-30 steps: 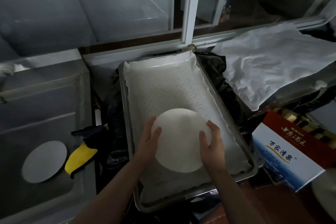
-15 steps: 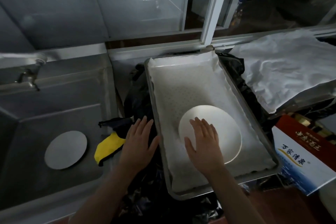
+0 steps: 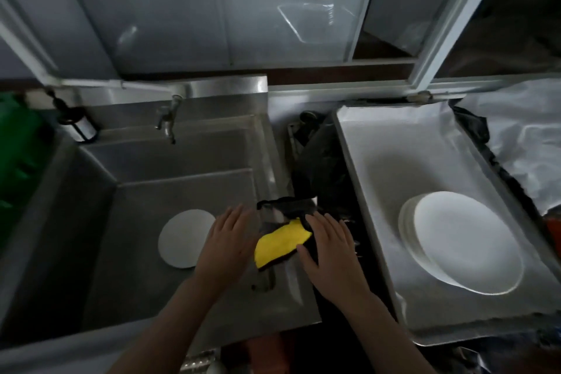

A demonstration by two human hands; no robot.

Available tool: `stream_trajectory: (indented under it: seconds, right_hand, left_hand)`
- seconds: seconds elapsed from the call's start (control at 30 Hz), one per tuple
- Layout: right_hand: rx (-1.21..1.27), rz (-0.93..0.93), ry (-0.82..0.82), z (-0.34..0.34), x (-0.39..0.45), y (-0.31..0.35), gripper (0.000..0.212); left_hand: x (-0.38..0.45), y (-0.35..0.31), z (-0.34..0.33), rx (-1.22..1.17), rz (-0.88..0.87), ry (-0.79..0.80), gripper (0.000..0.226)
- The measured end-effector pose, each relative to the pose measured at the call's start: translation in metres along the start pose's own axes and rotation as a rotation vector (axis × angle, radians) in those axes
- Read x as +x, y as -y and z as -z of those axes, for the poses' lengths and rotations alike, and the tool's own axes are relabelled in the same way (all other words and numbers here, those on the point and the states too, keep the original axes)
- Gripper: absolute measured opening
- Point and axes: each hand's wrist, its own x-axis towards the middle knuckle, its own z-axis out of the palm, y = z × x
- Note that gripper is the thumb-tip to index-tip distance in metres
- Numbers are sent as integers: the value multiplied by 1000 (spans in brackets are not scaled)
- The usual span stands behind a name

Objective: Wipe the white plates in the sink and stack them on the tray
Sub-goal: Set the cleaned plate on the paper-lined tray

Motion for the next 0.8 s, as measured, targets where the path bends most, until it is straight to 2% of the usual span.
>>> stream_trajectory:
  seconds: [0.2,0.47,0.73,0.8]
  right_hand:
    - [37,-22,-4,-47,7,68,68]
    - [35,-27,66,-98,15,127,63]
    - [47,-25,124,-145,38,141,59]
    - [70,-60,180,-159,49,140,62]
  left_hand:
    - [-32,85,18,-28,43,3,70]
    - [-67,152,35,-40,178,59,91]
    - [-67,195,23,-70,278,146,93]
    - [-64,205,19,-71,302,176,79]
